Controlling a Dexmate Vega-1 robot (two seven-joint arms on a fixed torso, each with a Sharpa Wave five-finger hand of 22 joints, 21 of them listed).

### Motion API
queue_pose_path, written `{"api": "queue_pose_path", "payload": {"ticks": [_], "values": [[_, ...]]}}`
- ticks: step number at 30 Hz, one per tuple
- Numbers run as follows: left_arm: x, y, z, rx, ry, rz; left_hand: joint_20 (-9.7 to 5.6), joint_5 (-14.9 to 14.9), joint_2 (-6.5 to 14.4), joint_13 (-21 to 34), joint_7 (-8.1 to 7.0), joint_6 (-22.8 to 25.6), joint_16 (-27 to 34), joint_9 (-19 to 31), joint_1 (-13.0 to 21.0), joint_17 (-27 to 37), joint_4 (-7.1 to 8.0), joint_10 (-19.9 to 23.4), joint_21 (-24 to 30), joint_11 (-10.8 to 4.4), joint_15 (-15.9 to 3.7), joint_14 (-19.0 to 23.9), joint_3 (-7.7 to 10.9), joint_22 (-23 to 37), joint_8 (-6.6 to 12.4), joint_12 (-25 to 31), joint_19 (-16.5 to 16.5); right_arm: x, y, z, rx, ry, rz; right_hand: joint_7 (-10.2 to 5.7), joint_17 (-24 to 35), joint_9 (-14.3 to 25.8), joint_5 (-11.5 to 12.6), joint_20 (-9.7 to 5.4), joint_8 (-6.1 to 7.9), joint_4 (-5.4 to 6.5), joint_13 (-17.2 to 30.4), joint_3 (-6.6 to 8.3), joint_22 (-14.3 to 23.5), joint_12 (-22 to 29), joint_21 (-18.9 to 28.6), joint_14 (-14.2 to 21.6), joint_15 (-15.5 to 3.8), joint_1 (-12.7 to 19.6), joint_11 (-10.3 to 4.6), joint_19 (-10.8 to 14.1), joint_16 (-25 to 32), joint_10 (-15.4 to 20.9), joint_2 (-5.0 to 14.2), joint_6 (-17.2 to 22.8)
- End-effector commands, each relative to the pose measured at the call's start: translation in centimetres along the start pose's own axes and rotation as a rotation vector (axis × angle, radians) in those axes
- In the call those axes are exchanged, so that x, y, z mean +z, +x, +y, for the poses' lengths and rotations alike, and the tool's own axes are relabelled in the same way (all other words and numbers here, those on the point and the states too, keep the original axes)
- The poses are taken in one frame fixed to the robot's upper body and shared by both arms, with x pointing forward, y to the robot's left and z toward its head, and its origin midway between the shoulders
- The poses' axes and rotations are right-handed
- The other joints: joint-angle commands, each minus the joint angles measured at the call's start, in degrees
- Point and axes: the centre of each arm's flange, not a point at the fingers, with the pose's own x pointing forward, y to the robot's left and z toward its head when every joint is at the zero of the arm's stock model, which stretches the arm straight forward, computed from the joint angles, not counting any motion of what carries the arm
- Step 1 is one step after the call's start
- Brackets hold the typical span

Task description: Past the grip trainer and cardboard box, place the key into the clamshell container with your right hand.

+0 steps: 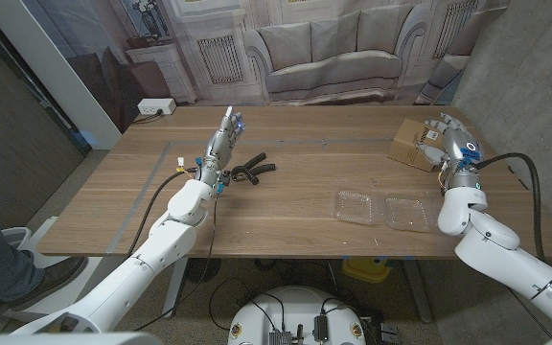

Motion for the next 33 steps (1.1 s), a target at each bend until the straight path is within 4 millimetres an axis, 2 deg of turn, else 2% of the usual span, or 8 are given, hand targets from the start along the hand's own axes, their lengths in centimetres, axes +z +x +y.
{"api": "queue_pose_path", "payload": {"ticks": [1, 8, 18, 27, 33], "values": [[-0.1, -0.2, 0.0, 0.016, -0.006, -0.006, 0.33, -0.2, -0.4, 0.0, 0.04, 0.4, 0.1, 0.1, 0.1, 0.2, 0.01, -0.2, 0.1, 0.12, -0.14, -0.5, -0.47, 0.1, -0.16, -0.1, -0.3, -0.1, 0.6, 0.4, -0.001, -0.072, 0.019, -0.03, 0.2, 0.2, 0.1, -6.74, -0.12, 0.12, 0.1, -0.47, 0.1, 0.0, -0.3, -0.5, -4.64, 0.4, 0.01, -0.4, -0.1, -0.7, 0.46, 1.0], [-0.4, -0.6, -0.3, 0.022, -0.015, 0.003, 0.25, -0.1, -0.3, 0.0, 0.11, 0.3, 0.1, 0.1, 0.1, 0.2, 0.02, -0.2, 0.1, 0.26, 0.11, -0.4, -0.59, 0.1, -0.23, -0.2, -0.4, -0.1, 0.7, 0.8, -0.006, -0.098, 0.016, -0.05, 0.2, 0.2, 0.0, -6.69, -0.17, 0.23, 0.1, -0.9, 0.2, 0.3, -0.7, -1.2, -4.41, 0.8, 0.34, -0.5, -0.1, -0.9, 0.68, 1.6], [1.0, -1.5, -0.8, 0.06, -0.008, 0.002, 0.25, -0.1, -0.3, 0.0, 0.28, 0.1, 0.1, 0.1, 0.1, 0.2, 0.02, -0.3, 0.1, 0.44, 0.1, -0.4, -0.69, 0.1, -0.36, -0.2, -0.4, 0.4, 0.3, 0.4, -0.028, -0.11, -0.01, -0.04, 0.2, 0.2, 0.0, -6.42, -0.3, 0.51, 0.1, -1.56, 0.2, 0.8, -1.1, -1.4, -3.99, 1.1, 0.92, -0.4, 0.1, -0.4, 0.98, 2.2], [0.5, -1.0, -1.8, 0.046, 0.018, 0.031, 0.25, -0.1, -0.1, 0.0, 0.27, 0.2, 0.1, 0.1, 0.2, 0.2, 0.01, -0.2, 0.1, 0.46, 0.11, -0.3, -0.77, 0.1, -0.37, -0.2, -0.4, 0.3, 0.1, 1.1, -0.027, -0.124, -0.028, -0.05, 0.2, 0.3, -0.1, -6.35, -0.47, 0.77, 0.1, -2.09, 0.2, 1.0, -1.3, -1.4, -3.92, 1.0, 0.97, -0.3, 0.2, -0.1, 1.15, 2.4], [1.0, -0.8, -2.0, 0.032, 0.029, 0.037, 0.24, 0.0, -0.1, 0.0, 0.22, 0.3, 0.2, 0.1, 0.3, 0.2, 0.0, -0.1, 0.1, 0.49, 0.14, -0.2, -0.81, 0.1, -0.37, -0.2, -0.4, 0.7, 0.1, 1.3, -0.056, -0.12, -0.044, -0.04, 0.2, 0.3, -0.1, -6.29, -0.46, 0.87, 0.1, -2.37, 0.2, 1.1, -1.4, -1.2, -3.74, 1.1, 1.11, -0.2, 0.3, 0.1, 1.25, 2.7]]}}
